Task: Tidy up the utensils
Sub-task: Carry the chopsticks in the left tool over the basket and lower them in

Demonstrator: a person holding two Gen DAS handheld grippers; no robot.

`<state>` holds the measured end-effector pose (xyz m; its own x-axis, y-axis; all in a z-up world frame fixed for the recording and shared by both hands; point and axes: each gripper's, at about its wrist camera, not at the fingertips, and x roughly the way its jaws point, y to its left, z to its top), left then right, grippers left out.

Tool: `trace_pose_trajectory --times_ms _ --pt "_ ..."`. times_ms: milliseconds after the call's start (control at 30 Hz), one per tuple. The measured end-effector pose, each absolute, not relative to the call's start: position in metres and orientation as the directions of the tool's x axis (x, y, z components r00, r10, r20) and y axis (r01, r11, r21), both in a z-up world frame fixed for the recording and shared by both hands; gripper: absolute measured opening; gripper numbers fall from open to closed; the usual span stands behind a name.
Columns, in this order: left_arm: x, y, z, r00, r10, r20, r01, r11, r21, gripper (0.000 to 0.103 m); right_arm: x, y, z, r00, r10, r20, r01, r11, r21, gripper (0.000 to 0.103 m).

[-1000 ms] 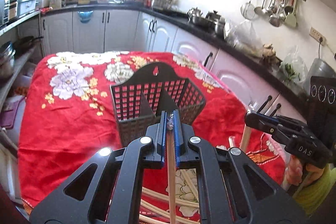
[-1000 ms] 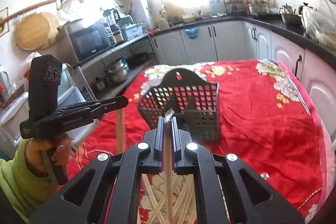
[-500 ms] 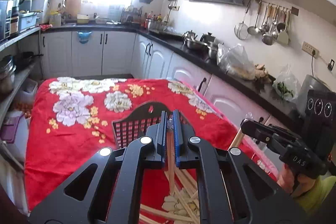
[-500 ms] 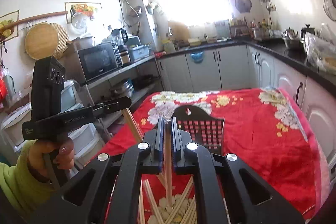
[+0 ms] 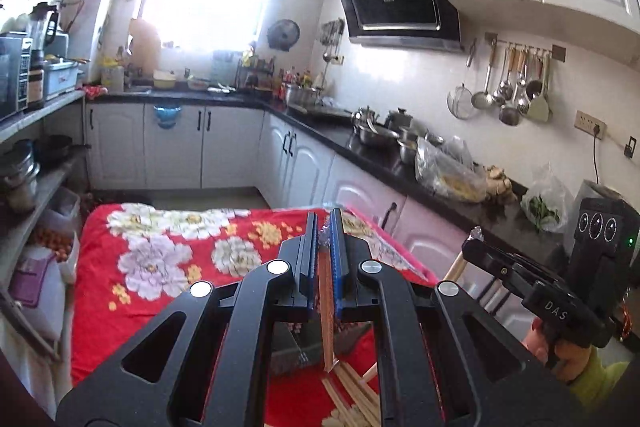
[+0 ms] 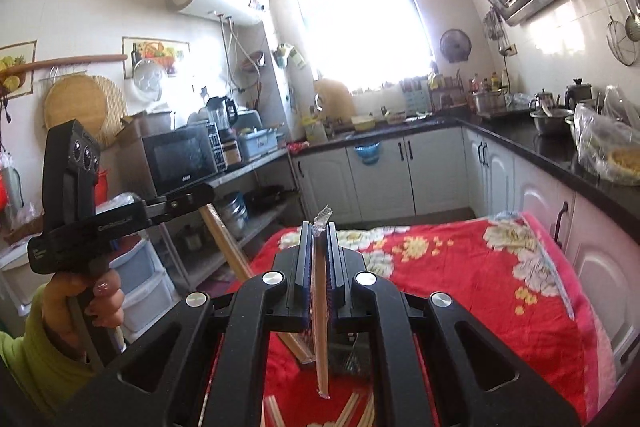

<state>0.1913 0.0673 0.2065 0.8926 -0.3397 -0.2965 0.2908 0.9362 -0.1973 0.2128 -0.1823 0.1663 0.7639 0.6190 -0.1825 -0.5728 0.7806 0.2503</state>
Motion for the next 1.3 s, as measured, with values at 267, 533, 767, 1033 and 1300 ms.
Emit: trace_pose_trajectory --times_ms 267,533,767,1033,1300 --pt "0.201 0.086 0.224 0.925 -0.284 -0.251 0.232 0.948 -0.219 0.003 0.227 -0.187 0.19 0.823 0.556 -0.116 -0.529 0.824 0.201 0.007" --pt "0.217 0.094 0.216 0.941 -0.221 -0.256 0.166 0.961 -0.22 0.003 0.252 -0.189 0.193 0.847 0.526 -0.084 -0.501 0.84 0.206 0.007" --pt "0.235 0.092 0.183 0.939 -0.179 -0.295 0.117 0.969 -0.215 0.003 0.27 -0.179 0.166 0.863 0.492 -0.112 -0.47 0.864 0.179 0.007" --pt "0.241 0.093 0.146 0.931 -0.147 -0.334 0.077 0.974 -0.215 0.003 0.278 -0.173 0.136 0.869 0.482 -0.11 -0.463 0.872 0.16 0.007" --pt "0.242 0.094 0.12 0.924 -0.15 -0.353 0.069 0.97 -0.233 0.003 0.283 -0.171 0.114 0.862 0.492 -0.12 -0.465 0.863 0.195 0.007"
